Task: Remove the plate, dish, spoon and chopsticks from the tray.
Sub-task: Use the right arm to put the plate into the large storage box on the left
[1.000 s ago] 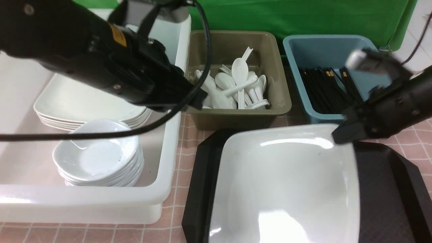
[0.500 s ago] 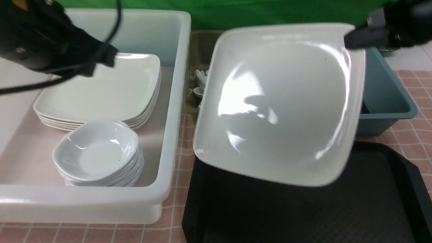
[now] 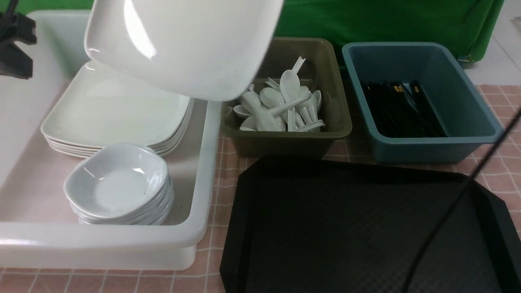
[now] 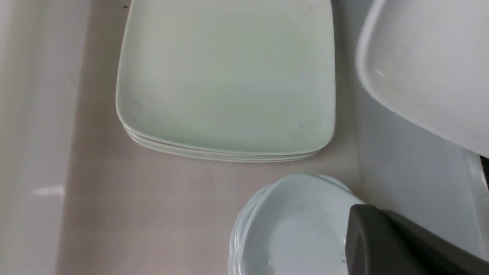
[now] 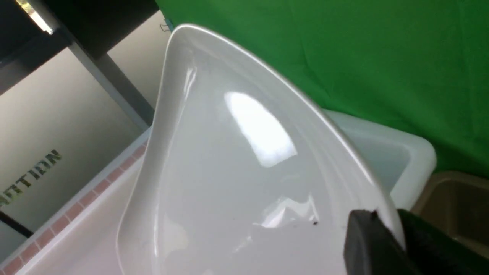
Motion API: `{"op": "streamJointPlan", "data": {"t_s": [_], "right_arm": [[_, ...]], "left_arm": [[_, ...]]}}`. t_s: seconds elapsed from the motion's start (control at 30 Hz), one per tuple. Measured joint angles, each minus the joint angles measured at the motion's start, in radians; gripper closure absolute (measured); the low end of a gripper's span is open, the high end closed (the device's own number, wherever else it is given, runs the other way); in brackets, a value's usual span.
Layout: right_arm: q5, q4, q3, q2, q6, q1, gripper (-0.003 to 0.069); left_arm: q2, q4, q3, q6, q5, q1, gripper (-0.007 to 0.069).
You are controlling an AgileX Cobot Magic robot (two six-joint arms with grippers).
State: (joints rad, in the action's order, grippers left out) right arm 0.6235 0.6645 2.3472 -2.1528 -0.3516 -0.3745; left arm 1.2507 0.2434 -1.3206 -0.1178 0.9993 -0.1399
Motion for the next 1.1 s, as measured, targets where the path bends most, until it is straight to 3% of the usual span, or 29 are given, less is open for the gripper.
{"op": "streamJointPlan", "data": {"t_s": [0.2,0.6,0.77,0.9,1.1], "right_arm": [[-0.101,-0.017,0.109,-0.193,0.01,-0.068,0.058],[-0.128,-0.001,0.129,-0.156,0.02,-0.084,0.058],[-0.149,-0.009,0.129,-0.156,0.009,-0.144,0.058],[-0.282,-0.076,0.129,-0.16,-0.039,-0.229,0.058],[-0.444,-0.139,0.129,-0.212,-0.051,-0.267,0.058]], "left_arm": [[-0.043,-0.007,0.0,-0.003,0.021,-0.002,0.0627],[-0.172,-0.04,0.0,-0.002,0.007,-0.003,0.0627],[-0.19,-0.043,0.0,-0.002,0.018,-0.003,0.0627],[-0.208,-0.047,0.0,-0.002,0.023,-0.004,0.0624],[-0.225,-0.047,0.0,-0.001,0.041,-0.005,0.0624]]}}
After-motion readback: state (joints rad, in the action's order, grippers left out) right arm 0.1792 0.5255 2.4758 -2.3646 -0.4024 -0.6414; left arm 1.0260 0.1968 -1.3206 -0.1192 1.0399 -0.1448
